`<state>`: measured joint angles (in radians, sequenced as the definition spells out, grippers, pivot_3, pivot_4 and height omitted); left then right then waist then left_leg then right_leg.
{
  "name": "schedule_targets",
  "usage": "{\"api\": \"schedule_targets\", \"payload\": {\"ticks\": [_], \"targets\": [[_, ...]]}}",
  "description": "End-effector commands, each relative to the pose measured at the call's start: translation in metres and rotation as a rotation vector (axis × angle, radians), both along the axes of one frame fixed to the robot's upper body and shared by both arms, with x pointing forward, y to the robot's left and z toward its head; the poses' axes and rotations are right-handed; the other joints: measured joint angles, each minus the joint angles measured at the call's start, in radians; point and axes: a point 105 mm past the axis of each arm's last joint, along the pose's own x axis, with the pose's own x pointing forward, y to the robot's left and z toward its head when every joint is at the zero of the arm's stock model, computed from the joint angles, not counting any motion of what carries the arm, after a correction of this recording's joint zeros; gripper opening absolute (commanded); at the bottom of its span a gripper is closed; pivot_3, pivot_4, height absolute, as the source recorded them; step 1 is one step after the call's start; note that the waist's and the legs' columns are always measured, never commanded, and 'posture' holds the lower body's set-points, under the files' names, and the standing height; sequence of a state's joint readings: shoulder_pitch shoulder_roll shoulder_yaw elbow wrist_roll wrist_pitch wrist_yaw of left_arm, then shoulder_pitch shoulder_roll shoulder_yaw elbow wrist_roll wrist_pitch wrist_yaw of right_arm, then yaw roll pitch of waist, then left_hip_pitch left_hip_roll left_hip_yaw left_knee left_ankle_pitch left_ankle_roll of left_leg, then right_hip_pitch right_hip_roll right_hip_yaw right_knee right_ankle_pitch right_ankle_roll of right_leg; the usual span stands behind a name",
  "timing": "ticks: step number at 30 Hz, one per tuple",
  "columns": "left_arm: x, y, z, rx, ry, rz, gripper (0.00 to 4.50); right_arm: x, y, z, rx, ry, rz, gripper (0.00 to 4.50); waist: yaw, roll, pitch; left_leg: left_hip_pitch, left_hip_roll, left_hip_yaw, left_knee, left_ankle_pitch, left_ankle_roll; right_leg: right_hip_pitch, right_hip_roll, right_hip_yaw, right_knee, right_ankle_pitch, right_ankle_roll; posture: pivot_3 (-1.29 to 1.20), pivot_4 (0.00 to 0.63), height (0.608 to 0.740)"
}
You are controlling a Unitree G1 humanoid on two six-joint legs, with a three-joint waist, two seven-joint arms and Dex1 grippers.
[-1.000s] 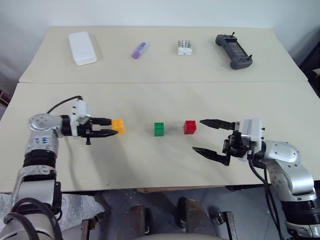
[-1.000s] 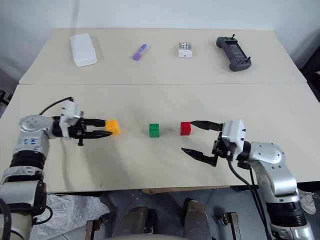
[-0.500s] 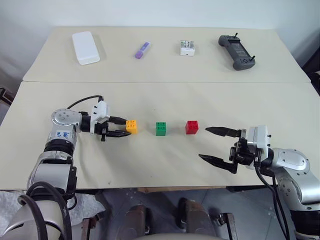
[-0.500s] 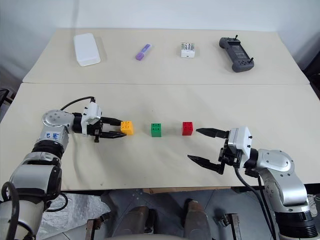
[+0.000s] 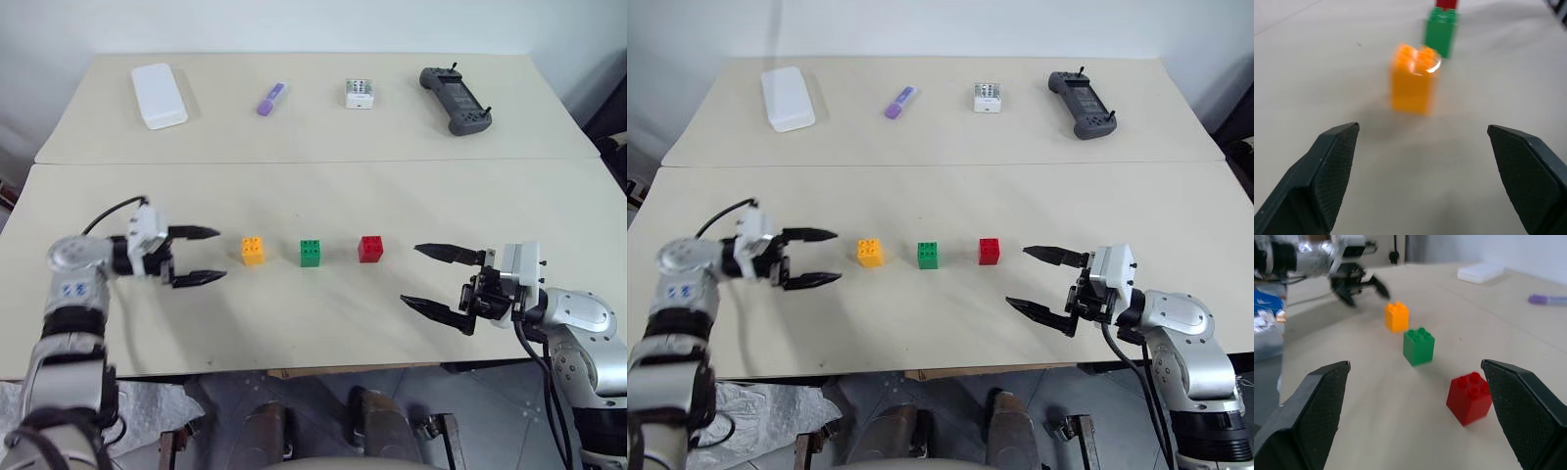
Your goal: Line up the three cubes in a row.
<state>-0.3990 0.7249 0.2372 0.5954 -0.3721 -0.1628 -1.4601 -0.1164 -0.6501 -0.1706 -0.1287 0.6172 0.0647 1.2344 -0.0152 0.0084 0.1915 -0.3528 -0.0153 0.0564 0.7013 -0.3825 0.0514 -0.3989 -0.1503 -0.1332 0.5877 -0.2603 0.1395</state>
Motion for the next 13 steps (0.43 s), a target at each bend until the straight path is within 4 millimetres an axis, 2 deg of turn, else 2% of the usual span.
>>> {"api": "schedule_targets", "payload": {"ticks": [1, 6, 13], "targets": [[-0.010, 0.002, 0.027, -0.059, -0.093, 0.082, 4.47, 0.005, -0.006, 0.004, 0.027, -0.020, 0.032, 4.50, 0.010, 0.000, 0.000, 0.000, 0.000, -0.001, 0.000, 0.000, 0.000, 0.000, 0.000, 0.000, 0.000, 0.000, 0.000, 0.00, 0.150, 0.740], [-0.017, -0.003, 0.029, -0.049, -0.140, 0.127, 4.47, 0.018, -0.009, -0.002, 0.017, -0.037, 0.085, 4.50, 0.035, 0.001, 0.001, 0.001, 0.000, -0.005, 0.005, -0.001, -0.001, 0.004, -0.002, 0.000, 0.001, 0.001, -0.001, 0.00, 0.150, 0.740], [-0.014, -0.006, 0.032, -0.044, -0.178, 0.139, 4.47, 0.029, -0.016, -0.012, -0.054, -0.024, 0.134, 4.50, 0.026, 0.002, 0.001, 0.000, 0.000, -0.003, 0.004, -0.001, -0.002, 0.002, 0.000, -0.002, 0.001, 0.001, -0.002, 0.00, 0.150, 0.740]]}}
